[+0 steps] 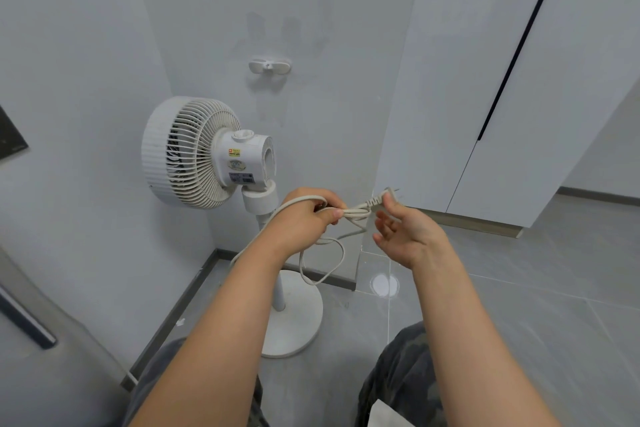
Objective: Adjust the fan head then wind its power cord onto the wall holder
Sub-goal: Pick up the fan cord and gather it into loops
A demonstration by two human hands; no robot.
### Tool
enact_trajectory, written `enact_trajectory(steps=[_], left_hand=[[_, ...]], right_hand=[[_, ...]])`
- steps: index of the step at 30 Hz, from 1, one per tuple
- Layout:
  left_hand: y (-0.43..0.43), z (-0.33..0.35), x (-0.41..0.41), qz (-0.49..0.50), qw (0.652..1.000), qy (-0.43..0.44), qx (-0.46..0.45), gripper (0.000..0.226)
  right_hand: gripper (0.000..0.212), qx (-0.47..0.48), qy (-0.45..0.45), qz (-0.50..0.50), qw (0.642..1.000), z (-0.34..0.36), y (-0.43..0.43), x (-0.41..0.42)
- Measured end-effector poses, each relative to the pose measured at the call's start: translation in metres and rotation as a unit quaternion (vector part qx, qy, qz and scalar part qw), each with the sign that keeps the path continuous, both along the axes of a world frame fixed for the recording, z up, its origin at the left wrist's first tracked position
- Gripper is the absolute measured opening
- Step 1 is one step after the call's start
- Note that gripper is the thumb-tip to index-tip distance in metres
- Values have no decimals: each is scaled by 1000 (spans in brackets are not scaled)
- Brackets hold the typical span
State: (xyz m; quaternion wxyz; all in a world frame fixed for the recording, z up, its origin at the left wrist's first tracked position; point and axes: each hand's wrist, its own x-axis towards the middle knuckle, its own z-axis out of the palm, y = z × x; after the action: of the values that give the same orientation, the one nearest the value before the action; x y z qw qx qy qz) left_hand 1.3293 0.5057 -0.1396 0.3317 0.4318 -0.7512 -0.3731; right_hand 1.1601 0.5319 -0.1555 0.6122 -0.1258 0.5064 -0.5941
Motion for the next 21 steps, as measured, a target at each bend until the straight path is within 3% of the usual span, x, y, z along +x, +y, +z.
enact_trajectory(steps=[5,11,17,21], left_hand=[[-2,-6,2,-4,998,43,41,27],[-5,-15,1,8,986,124,108,23],[-4,-17,3,-25,940,241,241,30],[-3,-16,6,-53,924,246,288,32]], right_hand=[[15,-29,-23,-56,998,3,-1,2],[20,-79,-122,-90,985,7,-2,11],[22,-98,-150,-103,978,9,-2,14],[21,-94,-140,-136,976,11,-4,14]])
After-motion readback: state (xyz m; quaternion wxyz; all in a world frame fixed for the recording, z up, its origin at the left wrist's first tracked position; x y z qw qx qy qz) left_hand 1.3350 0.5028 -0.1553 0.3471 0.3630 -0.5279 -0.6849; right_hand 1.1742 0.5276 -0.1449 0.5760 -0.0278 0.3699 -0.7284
